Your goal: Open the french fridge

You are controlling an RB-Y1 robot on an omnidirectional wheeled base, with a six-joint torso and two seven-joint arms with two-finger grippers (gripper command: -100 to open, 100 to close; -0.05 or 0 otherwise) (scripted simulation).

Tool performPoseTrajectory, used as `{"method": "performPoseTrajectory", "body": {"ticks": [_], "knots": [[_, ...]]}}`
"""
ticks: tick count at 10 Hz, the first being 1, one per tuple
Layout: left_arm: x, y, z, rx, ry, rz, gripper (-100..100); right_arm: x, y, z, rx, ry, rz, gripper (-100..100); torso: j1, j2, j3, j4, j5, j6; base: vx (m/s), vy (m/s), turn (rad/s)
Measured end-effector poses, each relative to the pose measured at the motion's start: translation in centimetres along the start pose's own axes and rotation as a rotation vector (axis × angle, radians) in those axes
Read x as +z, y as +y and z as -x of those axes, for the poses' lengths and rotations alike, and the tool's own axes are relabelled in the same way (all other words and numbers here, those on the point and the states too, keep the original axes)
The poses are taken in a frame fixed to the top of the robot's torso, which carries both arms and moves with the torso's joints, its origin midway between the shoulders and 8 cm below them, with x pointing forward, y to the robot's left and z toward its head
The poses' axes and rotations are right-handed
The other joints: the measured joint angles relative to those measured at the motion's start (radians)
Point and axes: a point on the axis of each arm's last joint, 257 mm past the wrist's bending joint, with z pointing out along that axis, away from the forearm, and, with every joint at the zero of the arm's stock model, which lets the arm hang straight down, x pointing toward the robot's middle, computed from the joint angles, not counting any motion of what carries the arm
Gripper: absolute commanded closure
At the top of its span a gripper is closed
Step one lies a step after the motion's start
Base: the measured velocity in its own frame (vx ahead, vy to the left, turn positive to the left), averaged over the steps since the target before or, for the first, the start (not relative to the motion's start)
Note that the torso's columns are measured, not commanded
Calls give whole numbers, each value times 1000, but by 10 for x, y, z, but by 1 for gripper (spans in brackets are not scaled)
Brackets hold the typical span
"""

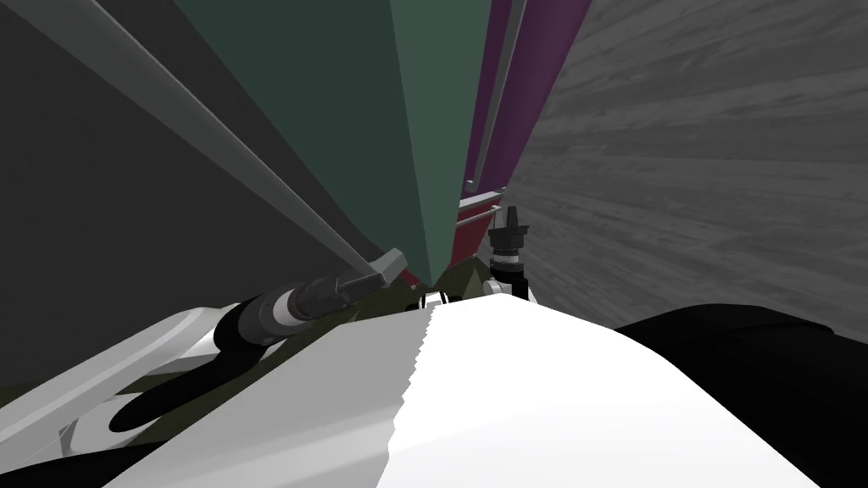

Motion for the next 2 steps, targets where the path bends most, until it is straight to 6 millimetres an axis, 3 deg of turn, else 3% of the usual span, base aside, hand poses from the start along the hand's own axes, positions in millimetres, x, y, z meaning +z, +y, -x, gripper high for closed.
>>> {"method": "performPoseTrajectory", "body": {"ticks": [2], "knots": [[0,1,0,0,0,2,0,0,0,0,0,0,0,0,0,-1,0,-1,0,0,0,0,0]]}}
